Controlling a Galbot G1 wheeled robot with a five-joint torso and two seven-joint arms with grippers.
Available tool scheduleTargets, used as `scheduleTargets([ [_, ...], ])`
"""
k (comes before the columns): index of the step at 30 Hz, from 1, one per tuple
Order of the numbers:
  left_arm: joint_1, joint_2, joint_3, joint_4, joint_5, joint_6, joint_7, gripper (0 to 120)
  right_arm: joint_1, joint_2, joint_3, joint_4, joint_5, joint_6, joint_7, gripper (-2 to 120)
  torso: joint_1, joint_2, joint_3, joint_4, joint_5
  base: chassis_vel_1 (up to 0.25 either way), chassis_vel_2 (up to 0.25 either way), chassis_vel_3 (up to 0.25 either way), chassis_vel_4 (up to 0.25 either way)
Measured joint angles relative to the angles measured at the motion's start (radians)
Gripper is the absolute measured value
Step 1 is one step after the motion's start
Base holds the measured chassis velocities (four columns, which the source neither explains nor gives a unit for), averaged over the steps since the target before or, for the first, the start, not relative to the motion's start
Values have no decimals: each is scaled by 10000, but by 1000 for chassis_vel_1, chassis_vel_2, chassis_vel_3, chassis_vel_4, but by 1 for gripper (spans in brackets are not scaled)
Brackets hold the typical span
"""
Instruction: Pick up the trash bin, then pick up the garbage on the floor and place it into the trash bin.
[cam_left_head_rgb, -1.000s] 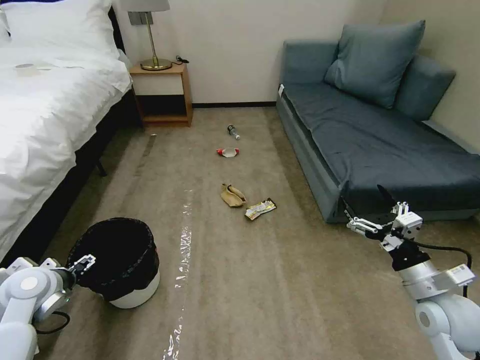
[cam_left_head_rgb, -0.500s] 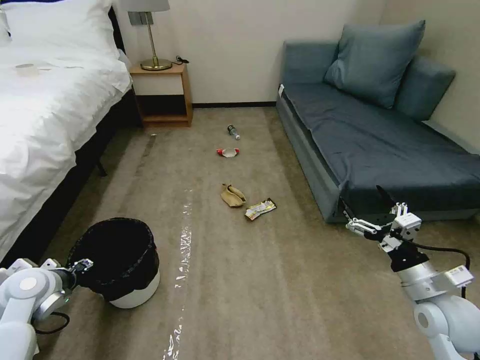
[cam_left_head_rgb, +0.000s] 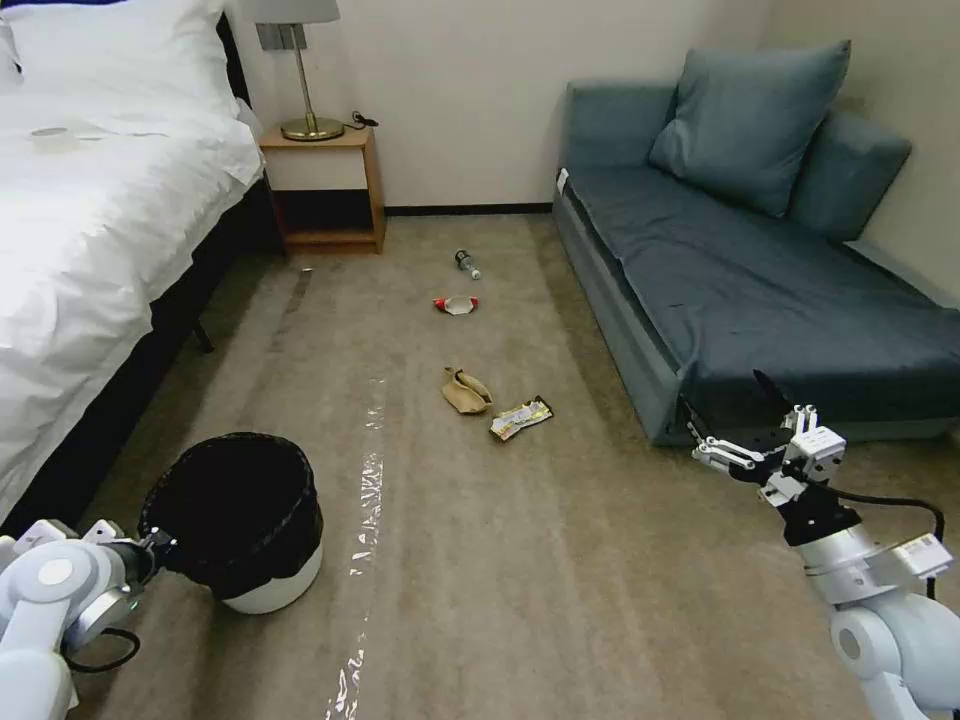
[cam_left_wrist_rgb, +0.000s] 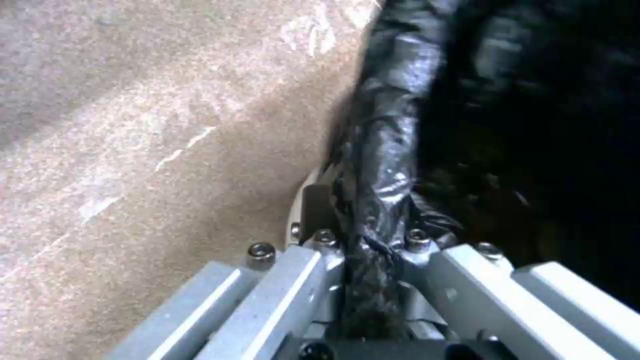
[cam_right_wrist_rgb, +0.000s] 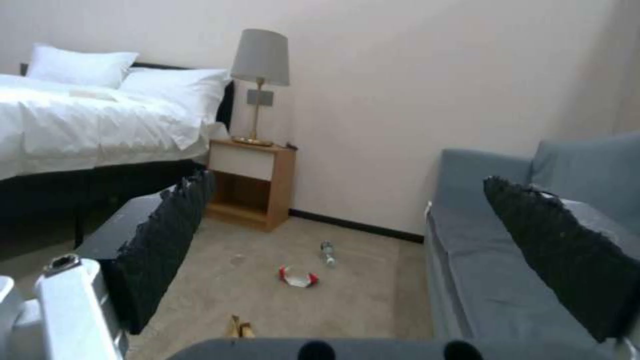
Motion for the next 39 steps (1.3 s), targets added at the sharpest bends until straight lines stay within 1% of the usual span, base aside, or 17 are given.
scheduleTargets([
  [5,104,-18,-3,-81,32,0,35,1,-37,9,84,27,29,39,-19,100,0,0,0,5,-1,0,0,0,0],
  [7,205,-19,-32,-523,300,3,325,1,-10,25,173,41,126,44,-22,100,0,0,0,2,-1,0,0,0,0],
  [9,231,-13,-78,-717,446,19,455,1,12,-1,198,41,160,35,-12,100,0,0,0,1,-2,0,0,0,0],
  [11,249,39,-239,-1220,779,102,867,1,56,-55,245,36,217,-4,79,100,0,0,0,4,1,0,0,0,0],
  [12,249,39,-239,-1220,779,102,867,1,56,-55,245,36,217,-4,79,100,0,0,0,4,1,0,0,0,0],
  [13,250,69,-327,-1403,1028,159,1263,1,75,-52,250,27,227,-23,187,100,0,0,0,4,0,0,0,0,0],
  [14,250,136,-478,-1598,1572,190,1959,1,120,-2,251,15,261,-66,364,100,0,0,0,-1,0,0,0,0,0],
  [15,250,136,-478,-1598,1572,190,1959,1,120,-2,251,15,261,-66,364,100,0,0,0,-1,0,0,0,0,0],
  [16,248,212,-633,-1726,2017,212,2583,1,172,75,245,10,334,-132,591,100,0,0,0,0,4,0,0,0,0],
  [17,248,212,-633,-1726,2017,212,2583,1,172,75,245,10,334,-132,591,100,0,0,0,0,4,0,0,0,0],
  [18,284,310,-762,-1832,2444,233,3156,1,233,187,225,17,456,-230,843,100,0,0,0,2,3,0,0,0,0],
  [19,453,452,-988,-1901,3496,135,4167,1,339,408,194,68,702,-412,1413,100,0,0,0,4,0,0,0,0,0],
  [20,516,491,-1066,-1925,3707,71,4402,1,362,482,190,69,786,-469,1580,100,0,0,0,6,0,0,0,0,0],
  [21,516,491,-1066,-1925,3707,71,4402,1,362,482,190,69,786,-469,1580,100,0,0,0,6,0,0,0,0,0],
  [23,633,508,-1145,-1926,4268,-108,4903,1,416,652,190,-15,916,-532,1854,100,0,0,0,4,-1,0,0,0,0],
  [30,694,434,-1195,-1868,4756,-215,5070,1,466,719,224,-75,964,-633,2041,100,0,0,0,2,-1,0,0,0,0],
  [39,719,333,-1193,-1726,4847,-260,5009,1,574,643,395,-63,1121,-672,2256,100,0,1,0,3,1,0,0,0,0],
])
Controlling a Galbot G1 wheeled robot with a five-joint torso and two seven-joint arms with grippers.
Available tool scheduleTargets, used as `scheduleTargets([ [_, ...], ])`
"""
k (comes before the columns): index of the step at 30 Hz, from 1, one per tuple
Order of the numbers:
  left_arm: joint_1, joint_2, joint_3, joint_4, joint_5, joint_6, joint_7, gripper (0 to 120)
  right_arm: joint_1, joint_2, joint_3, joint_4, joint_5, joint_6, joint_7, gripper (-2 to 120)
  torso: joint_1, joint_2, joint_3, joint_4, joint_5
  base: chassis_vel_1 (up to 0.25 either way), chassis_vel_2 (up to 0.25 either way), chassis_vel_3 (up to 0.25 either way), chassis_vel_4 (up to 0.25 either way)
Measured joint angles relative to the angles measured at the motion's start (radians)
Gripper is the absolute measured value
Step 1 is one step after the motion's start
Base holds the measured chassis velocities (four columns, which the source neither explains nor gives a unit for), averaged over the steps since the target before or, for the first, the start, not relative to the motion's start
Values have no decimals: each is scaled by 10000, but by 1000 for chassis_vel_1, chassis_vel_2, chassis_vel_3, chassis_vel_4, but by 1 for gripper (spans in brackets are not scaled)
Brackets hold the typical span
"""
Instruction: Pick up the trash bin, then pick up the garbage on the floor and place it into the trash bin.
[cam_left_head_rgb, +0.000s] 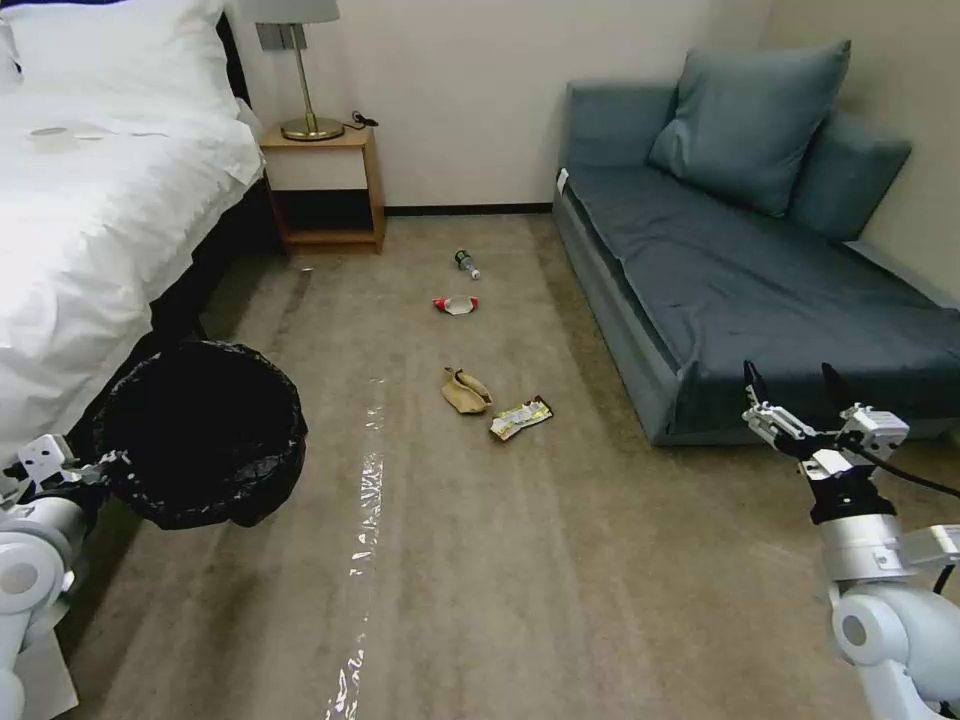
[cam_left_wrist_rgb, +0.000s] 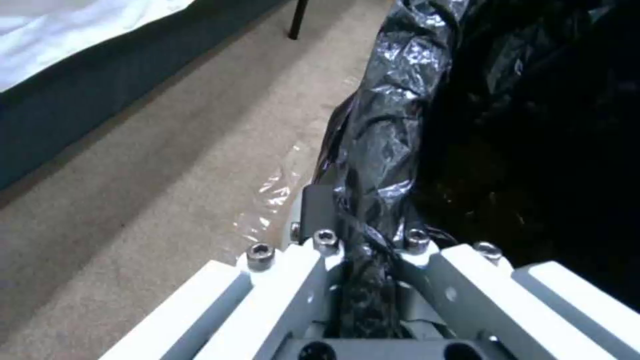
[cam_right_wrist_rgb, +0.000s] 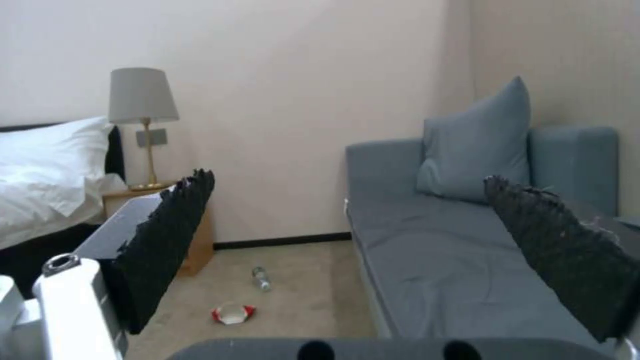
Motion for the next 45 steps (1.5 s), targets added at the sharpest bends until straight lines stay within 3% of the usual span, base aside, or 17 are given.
scheduleTargets([
  [9,-93,-80,179,133,149,-65,16,1,-65,-1,62,82,-135,166,-29,100,0,-1,0,-2,-1,0,0,0,0],
  [45,79,-6,4,-108,-132,-62,15,1,-88,328,-183,74,-170,509,-1008,100,0,0,0,-1,0,0,0,0,0],
])
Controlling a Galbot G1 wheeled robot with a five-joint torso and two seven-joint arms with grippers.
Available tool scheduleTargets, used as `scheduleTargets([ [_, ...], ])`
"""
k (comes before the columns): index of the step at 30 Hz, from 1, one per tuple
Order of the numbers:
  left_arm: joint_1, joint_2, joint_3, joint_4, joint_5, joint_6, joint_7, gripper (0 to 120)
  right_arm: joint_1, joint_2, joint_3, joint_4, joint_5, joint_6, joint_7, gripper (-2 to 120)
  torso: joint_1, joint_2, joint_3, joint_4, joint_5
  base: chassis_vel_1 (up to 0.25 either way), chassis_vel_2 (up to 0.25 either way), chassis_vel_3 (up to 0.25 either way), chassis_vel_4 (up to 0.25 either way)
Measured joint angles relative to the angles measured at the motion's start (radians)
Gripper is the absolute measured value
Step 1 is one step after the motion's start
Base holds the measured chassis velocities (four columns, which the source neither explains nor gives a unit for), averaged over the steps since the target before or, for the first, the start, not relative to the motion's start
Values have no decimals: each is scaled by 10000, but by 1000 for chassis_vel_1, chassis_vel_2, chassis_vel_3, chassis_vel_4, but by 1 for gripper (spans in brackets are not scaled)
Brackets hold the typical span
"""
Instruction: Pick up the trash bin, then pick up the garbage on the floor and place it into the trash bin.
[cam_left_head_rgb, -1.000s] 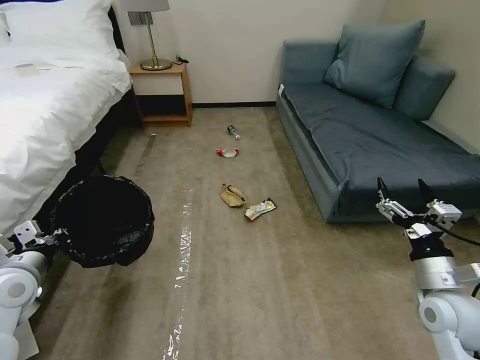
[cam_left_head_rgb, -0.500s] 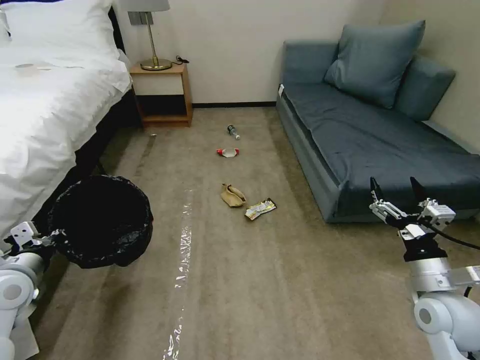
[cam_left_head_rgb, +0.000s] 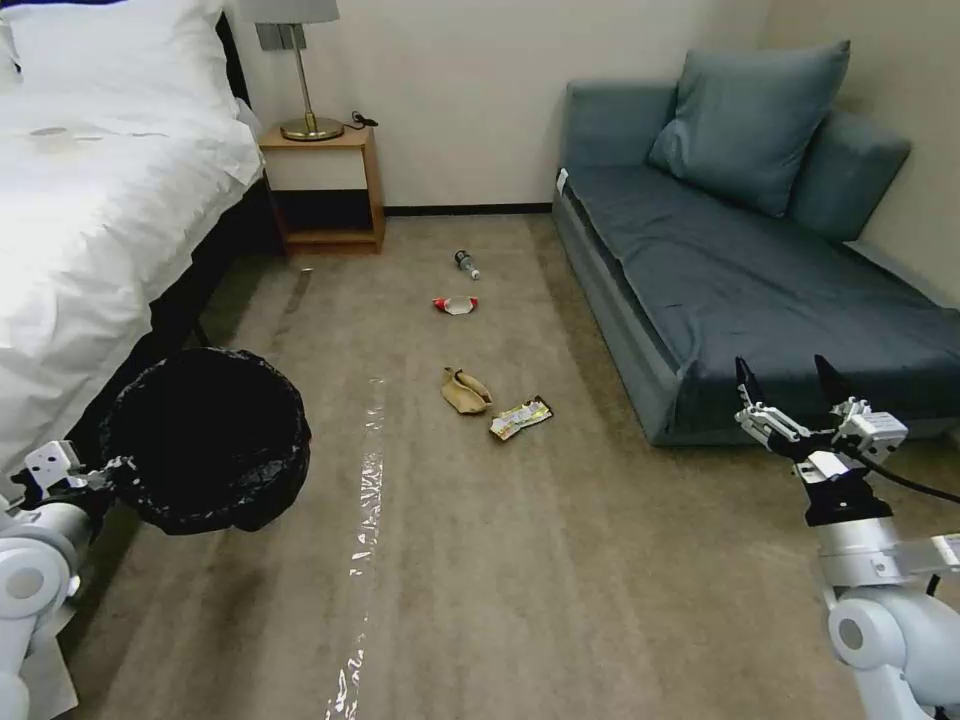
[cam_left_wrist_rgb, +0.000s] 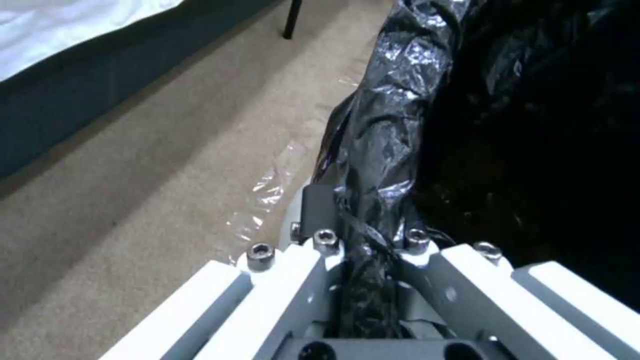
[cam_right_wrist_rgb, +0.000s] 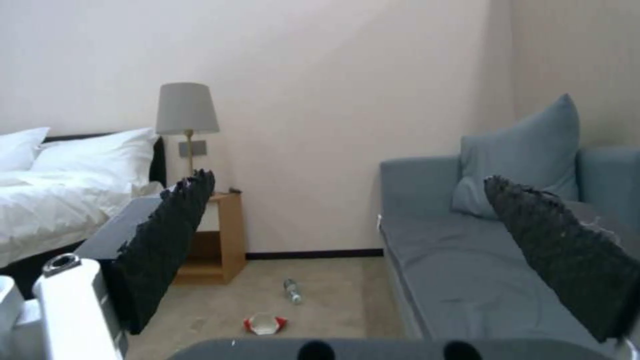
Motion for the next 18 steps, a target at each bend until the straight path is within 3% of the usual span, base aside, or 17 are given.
scheduleTargets([
  [18,-69,-59,88,66,88,-34,-30,1,107,-43,-92,-264,-77,68,-337,100,0,0,0,0,-1,0,0,0,0],
])
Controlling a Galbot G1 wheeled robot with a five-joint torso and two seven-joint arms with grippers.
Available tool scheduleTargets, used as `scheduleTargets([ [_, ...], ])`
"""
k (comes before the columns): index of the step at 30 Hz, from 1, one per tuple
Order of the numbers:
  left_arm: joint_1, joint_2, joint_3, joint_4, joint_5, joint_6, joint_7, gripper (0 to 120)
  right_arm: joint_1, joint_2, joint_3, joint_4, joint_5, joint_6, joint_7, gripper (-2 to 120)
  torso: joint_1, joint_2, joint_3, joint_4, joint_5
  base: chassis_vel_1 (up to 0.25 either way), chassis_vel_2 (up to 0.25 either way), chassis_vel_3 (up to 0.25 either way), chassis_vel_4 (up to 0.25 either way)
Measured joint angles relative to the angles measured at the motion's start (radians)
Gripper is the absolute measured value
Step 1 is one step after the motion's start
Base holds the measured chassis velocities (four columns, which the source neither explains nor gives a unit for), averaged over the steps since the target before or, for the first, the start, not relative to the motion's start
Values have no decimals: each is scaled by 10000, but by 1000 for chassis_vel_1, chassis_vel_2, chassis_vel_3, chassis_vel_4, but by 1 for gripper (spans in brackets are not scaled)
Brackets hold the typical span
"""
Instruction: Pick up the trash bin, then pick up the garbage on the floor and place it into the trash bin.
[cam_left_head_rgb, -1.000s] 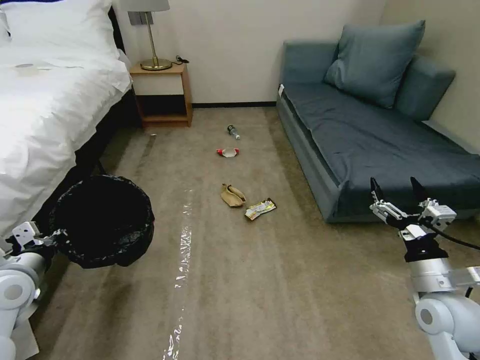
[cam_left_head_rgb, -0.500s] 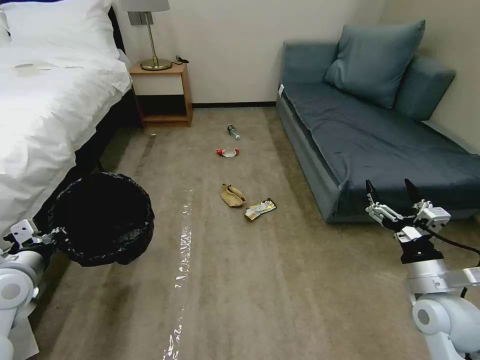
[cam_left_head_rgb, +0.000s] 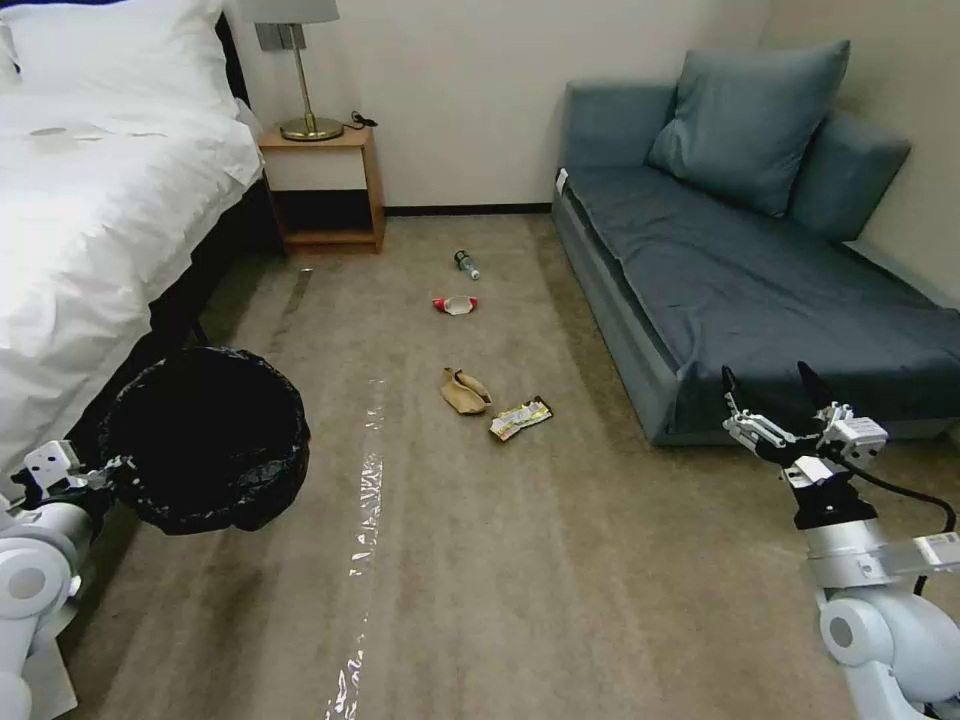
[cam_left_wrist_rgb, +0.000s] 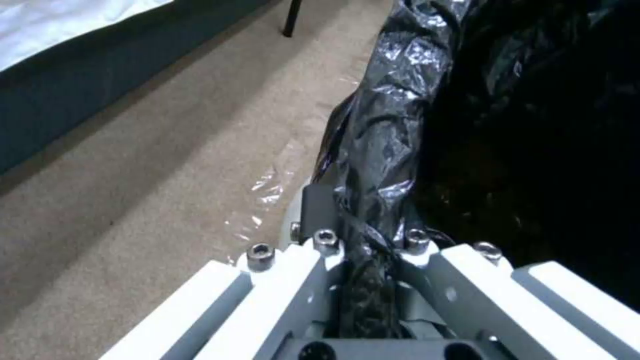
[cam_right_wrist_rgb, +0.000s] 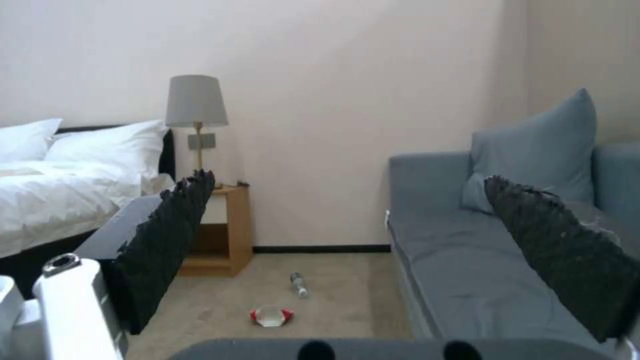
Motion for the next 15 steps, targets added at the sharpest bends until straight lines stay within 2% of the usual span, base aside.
scheduleTargets([
  [4,-24,-14,20,37,8,-22,-11,1,26,-14,-37,-67,-13,-1,-37,100,1,0,0,0,0,-12,7,10,-14],
  [15,-27,1,21,65,8,-60,-23,1,61,-16,-107,-112,-49,-17,-83,100,0,0,1,0,0,-59,71,64,-71],
])
